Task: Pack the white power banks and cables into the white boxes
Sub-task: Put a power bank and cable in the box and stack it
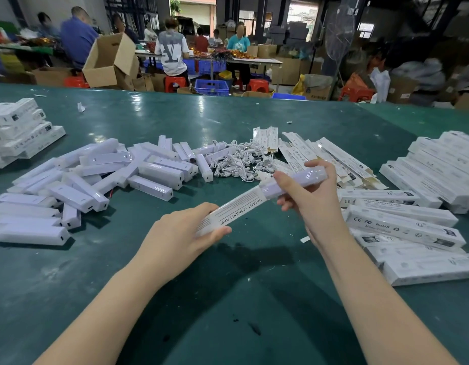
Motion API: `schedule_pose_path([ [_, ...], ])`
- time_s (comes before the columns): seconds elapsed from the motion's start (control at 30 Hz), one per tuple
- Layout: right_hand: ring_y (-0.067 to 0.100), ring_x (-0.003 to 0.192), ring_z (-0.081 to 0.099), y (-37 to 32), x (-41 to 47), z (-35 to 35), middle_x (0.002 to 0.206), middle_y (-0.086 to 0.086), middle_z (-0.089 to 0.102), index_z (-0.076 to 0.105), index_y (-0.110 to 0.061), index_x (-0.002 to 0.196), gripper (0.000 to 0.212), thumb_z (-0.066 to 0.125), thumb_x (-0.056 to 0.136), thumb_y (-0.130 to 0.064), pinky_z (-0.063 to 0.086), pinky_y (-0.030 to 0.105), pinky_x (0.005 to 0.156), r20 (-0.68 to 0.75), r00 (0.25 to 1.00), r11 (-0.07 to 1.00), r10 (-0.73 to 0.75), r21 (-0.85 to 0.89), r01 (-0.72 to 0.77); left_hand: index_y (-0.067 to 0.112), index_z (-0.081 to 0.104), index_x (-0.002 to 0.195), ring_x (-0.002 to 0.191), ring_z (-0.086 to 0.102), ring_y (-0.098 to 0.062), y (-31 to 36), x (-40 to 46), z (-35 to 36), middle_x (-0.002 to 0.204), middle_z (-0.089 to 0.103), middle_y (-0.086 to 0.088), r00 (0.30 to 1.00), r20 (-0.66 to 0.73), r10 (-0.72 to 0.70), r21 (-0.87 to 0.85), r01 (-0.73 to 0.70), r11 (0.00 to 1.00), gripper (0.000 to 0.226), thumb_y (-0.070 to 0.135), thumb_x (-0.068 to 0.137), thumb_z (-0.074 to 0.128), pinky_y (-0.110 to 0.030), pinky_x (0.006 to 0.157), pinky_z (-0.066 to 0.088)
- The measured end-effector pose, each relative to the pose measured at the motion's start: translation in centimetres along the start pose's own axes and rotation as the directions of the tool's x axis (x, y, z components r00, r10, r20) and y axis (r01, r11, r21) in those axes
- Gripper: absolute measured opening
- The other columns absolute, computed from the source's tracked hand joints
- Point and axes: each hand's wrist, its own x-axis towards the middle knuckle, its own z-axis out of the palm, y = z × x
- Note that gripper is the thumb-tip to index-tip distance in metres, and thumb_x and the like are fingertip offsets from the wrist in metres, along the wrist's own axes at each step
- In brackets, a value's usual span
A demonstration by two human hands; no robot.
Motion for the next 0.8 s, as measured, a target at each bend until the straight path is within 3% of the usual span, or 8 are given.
schedule_pose_path([
  [0.1, 0.013, 0.056, 0.062, 0.0, -0.1, 0.3, 0.087, 0.017, 0.062, 0.042, -0.027, 0.112, 0.049, 0.076, 0.081, -0.01, 0.049, 0.019, 0.051, 0.065, 0.997, 0.998, 0.032, 0.049, -0.035, 0.044, 0.052, 0.115, 0.078, 0.055, -0.007, 0.0, 0.0, 0.1, 0.081, 0.059, 0.021, 1.0, 0.008, 0.0, -0.035, 0.0, 0.999, 0.044, 0.07, 0.08, 0.042, -0.03, 0.074, 0.048],
  [0.2, 0.013, 0.058, 0.064, 0.1, -0.2, 0.3, 0.101, 0.02, 0.059, 0.037, -0.032, 0.127, 0.063, 0.077, 0.082, -0.013, 0.052, 0.021, 0.058, 0.06, 0.997, 0.998, 0.044, 0.04, -0.047, 0.045, 0.052, 0.114, 0.077, 0.055, -0.006, -0.2, 0.0, 0.0, 0.082, 0.06, 0.022, 1.0, 0.002, -0.005, -0.039, 0.005, 0.999, 0.043, 0.07, 0.08, 0.043, -0.03, 0.073, 0.047],
  [0.3, 0.02, 0.057, 0.068, 0.0, -0.6, 0.4, 0.089, 0.012, 0.07, 0.033, -0.039, 0.119, 0.067, 0.082, 0.078, -0.019, 0.053, 0.022, 0.06, -0.047, 0.997, 0.996, -0.056, -0.071, 0.053, 0.045, 0.051, 0.114, 0.077, 0.055, -0.008, -0.1, 0.0, 0.2, 0.083, 0.061, 0.02, 1.0, -0.01, -0.006, -0.03, 0.006, 1.0, 0.044, 0.071, 0.079, 0.041, -0.03, 0.073, 0.047],
  [0.43, 0.023, 0.06, 0.071, 0.1, -1.1, 1.2, 0.082, 0.006, 0.073, 0.035, -0.033, 0.101, 0.044, 0.076, 0.085, -0.027, 0.051, 0.023, 0.052, -0.097, 0.987, 0.99, -0.125, -0.083, 0.117, 0.044, 0.052, 0.114, 0.076, 0.055, -0.007, 0.1, 0.0, 0.2, 0.082, 0.06, 0.02, 0.999, -0.031, -0.015, -0.052, 0.014, 0.999, 0.046, 0.071, 0.079, 0.04, -0.031, 0.072, 0.048],
  [0.53, 0.01, 0.072, 0.07, 0.1, -1.5, 1.9, 0.093, -0.003, 0.071, 0.061, -0.032, 0.092, 0.009, 0.057, 0.097, -0.039, 0.052, 0.023, 0.055, -0.021, 0.994, 0.985, -0.111, -0.134, 0.107, 0.044, 0.052, 0.113, 0.075, 0.055, -0.004, 0.1, 0.0, 0.1, 0.081, 0.059, 0.021, 0.999, -0.036, -0.031, -0.067, 0.029, 0.997, 0.047, 0.072, 0.077, 0.039, -0.03, 0.071, 0.047],
  [0.6, 0.006, 0.088, 0.067, 0.1, -1.7, 2.2, 0.106, 0.001, 0.068, 0.073, -0.04, 0.079, 0.035, 0.045, 0.098, -0.047, 0.052, 0.024, 0.063, 0.053, 0.994, 0.972, -0.096, -0.212, 0.105, 0.045, 0.052, 0.112, 0.077, 0.056, -0.006, 0.1, 0.0, 0.0, 0.083, 0.06, 0.02, 0.999, -0.023, -0.04, -0.078, 0.038, 0.996, 0.045, 0.071, 0.078, 0.041, -0.031, 0.072, 0.047],
  [0.67, 0.007, 0.102, 0.063, -0.1, -1.9, 2.5, 0.117, 0.0, 0.063, 0.073, -0.049, 0.074, 0.041, 0.04, 0.099, -0.048, 0.052, 0.022, 0.068, 0.098, 0.992, 0.966, -0.079, -0.236, 0.1, 0.045, 0.052, 0.112, 0.078, 0.056, -0.006, 0.2, -0.1, 0.0, 0.083, 0.061, 0.02, 0.999, -0.015, -0.037, -0.095, 0.036, 0.995, 0.043, 0.07, 0.078, 0.042, -0.031, 0.073, 0.047],
  [0.8, 0.016, 0.108, 0.06, 0.2, -1.7, 2.3, 0.116, 0.005, 0.064, 0.072, -0.033, 0.077, 0.041, 0.041, 0.104, -0.026, 0.053, 0.021, 0.068, 0.108, 0.993, 0.976, -0.044, -0.208, 0.066, 0.044, 0.053, 0.112, 0.078, 0.056, -0.007, 0.3, -0.1, 0.1, 0.084, 0.061, 0.018, 0.999, -0.016, -0.029, -0.12, 0.026, 0.992, 0.043, 0.069, 0.079, 0.043, -0.032, 0.073, 0.048],
])
